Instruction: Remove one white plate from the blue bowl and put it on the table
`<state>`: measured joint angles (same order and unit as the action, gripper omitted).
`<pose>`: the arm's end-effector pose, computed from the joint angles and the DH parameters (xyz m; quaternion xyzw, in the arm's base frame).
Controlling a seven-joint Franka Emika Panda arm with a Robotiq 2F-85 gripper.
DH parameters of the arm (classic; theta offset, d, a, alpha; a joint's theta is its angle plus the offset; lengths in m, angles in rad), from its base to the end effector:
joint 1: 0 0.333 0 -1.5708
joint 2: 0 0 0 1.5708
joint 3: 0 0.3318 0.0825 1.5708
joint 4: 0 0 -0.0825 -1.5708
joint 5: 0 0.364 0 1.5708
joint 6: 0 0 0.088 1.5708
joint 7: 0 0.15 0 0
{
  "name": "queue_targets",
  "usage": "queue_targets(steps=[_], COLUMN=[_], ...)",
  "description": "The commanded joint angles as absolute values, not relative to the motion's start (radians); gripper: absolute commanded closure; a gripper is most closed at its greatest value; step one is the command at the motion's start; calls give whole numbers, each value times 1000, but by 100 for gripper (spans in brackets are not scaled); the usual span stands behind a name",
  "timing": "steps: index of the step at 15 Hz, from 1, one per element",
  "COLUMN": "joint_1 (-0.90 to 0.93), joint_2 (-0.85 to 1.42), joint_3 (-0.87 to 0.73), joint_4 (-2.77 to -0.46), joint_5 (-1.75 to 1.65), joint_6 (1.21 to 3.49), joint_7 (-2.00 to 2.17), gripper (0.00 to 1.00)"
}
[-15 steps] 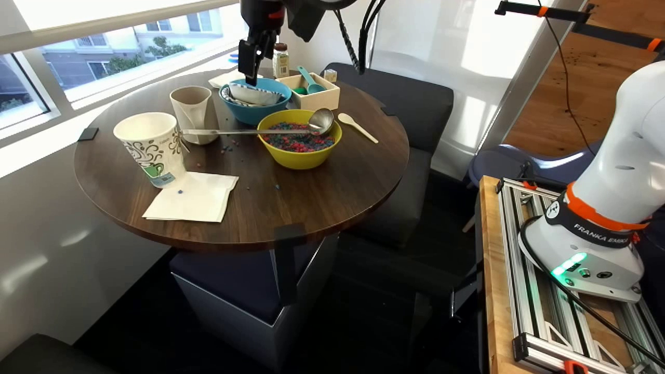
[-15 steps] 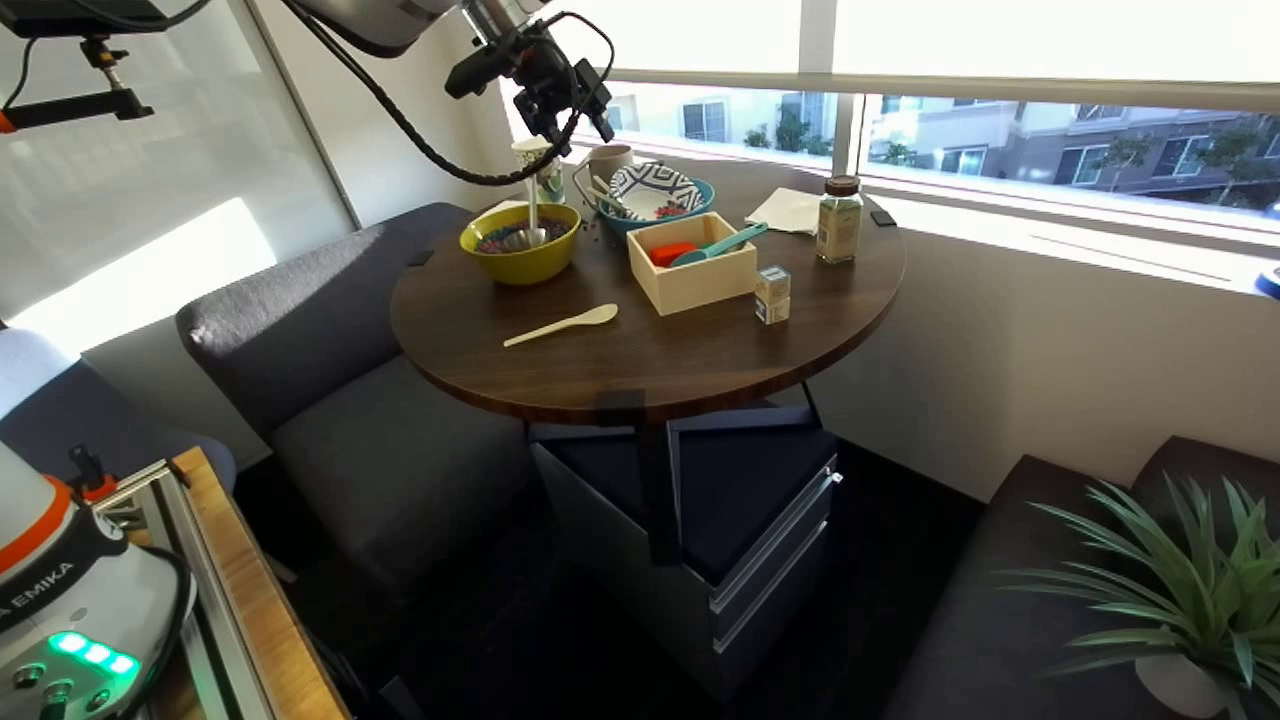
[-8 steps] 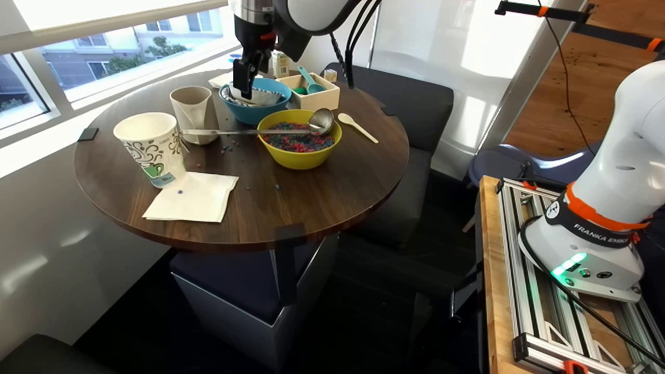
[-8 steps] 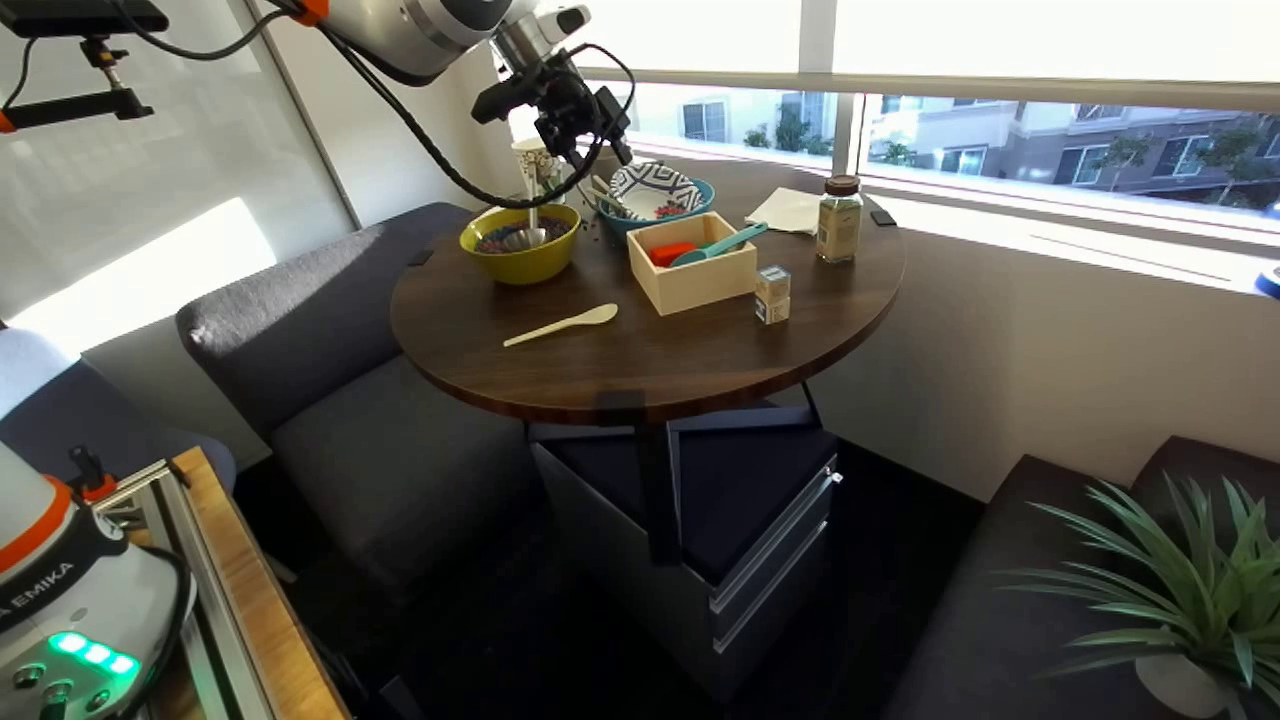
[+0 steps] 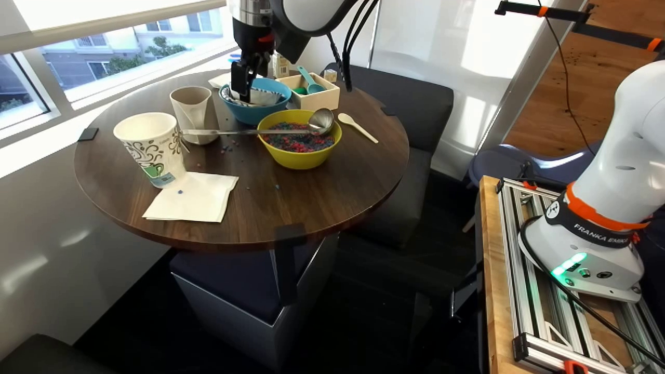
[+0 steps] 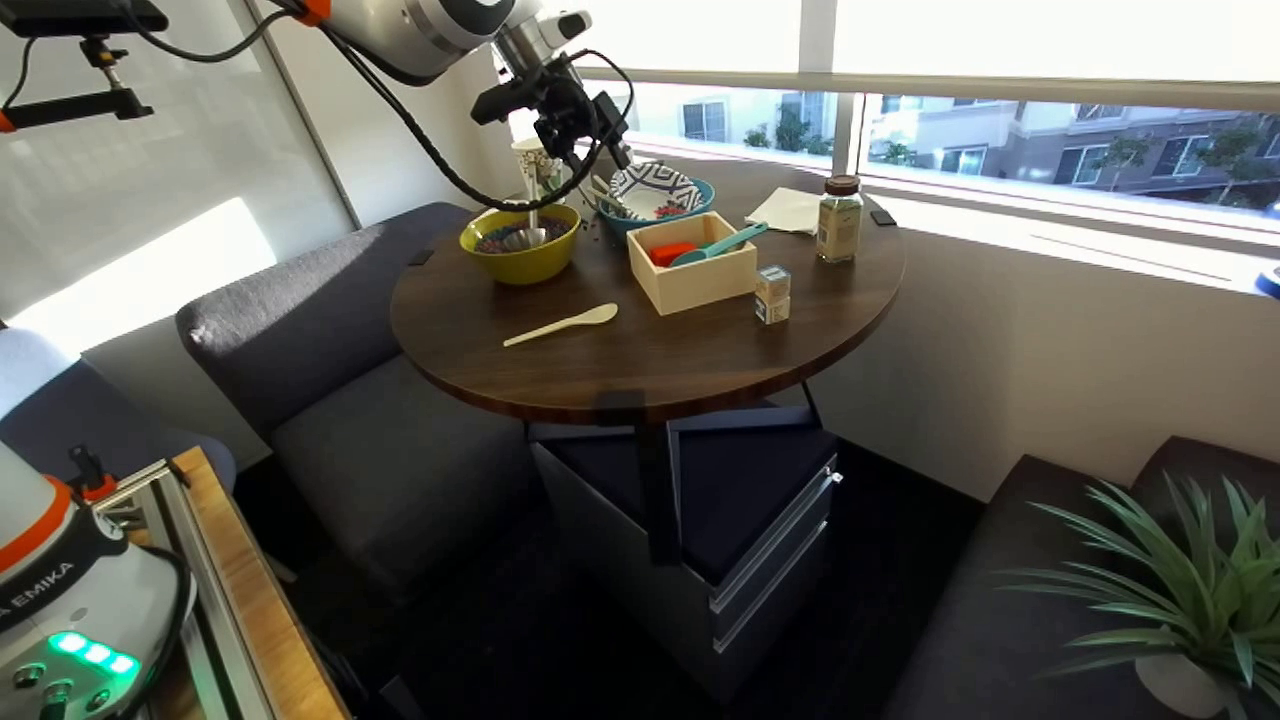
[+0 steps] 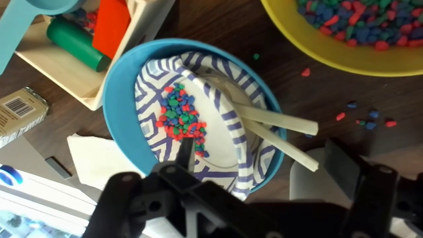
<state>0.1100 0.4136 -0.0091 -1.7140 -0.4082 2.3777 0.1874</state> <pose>0.6837 0.0538 0.3607 0.9759 0.0862 0.1436 0.1399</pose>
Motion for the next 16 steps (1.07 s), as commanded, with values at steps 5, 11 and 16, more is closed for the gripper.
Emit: queue_targets(steps=[5,11,16], joint_1=[93,52,19], joint_2=[428,468,523], joint_3=[-12,5,30], joint_4=[-1699,-1652,-1584], joint_5=[-342,-253,-165], joint_6=[2412,2431,2426], joint_7=[132,-8,-119], gripper=[0,0,3])
